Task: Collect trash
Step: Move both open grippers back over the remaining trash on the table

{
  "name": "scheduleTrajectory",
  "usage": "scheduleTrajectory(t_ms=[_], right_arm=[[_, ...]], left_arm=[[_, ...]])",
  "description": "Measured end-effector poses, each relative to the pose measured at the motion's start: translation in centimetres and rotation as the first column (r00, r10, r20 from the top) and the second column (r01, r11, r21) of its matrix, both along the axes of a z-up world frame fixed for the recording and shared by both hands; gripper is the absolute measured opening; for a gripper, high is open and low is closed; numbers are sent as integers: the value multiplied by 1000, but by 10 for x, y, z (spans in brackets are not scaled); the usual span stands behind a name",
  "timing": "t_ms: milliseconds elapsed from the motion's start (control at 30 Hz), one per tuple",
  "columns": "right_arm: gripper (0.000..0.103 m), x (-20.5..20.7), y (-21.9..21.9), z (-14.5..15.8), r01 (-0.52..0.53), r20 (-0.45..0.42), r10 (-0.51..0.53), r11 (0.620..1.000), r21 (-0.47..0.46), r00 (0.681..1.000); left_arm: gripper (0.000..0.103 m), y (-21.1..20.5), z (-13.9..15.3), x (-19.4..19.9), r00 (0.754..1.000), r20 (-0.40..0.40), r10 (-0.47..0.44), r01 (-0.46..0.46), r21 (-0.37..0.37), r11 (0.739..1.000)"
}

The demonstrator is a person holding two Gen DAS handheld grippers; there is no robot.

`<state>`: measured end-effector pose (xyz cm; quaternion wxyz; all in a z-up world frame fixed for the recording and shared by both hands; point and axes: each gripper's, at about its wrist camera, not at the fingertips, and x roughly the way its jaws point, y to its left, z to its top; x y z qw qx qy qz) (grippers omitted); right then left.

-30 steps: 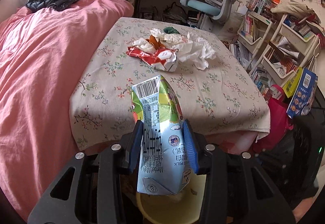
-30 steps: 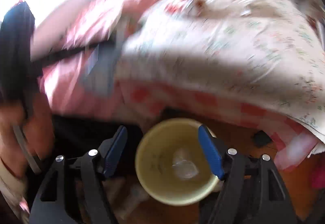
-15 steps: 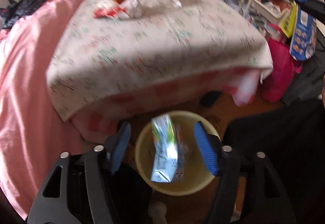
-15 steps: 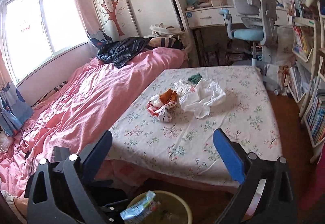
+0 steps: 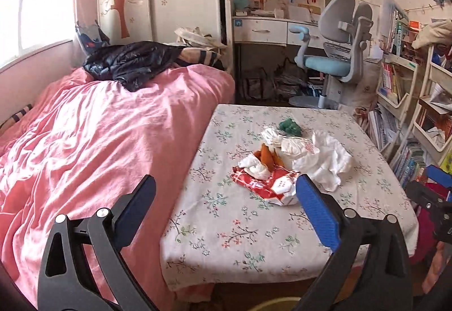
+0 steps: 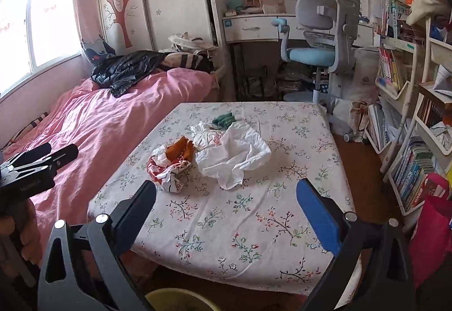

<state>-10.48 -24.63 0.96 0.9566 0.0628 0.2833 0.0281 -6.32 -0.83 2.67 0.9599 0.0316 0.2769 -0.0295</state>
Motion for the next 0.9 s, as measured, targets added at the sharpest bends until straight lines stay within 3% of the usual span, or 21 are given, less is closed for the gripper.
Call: scheduleTrajectory(t_ms=[100,267,367,667,900], right_arm=[[96,-5,8,3,-8,14,9,999,-39,1000],[96,-9,12,6,-13,14,14,997,-81,1000],[96,-12,8,6,-3,8,4,995,-103,1000],[96,-8,-15,3,55,-30,-55,998,-17,998],[96,-7,-14,2,49,-33,-50,998,-33,998]], left_arm=[[96,7,-9,14,995,-99,18,-21,-21,1000],[96,7,-2,10,999,-46,0,0,-13,1000],[96,5,-7,8,998,-66,-14,13,-24,1000],[96,3,-14,10,996,-94,-12,8,-42,999],[96,3,-19,13,995,-104,-14,9,-46,999]])
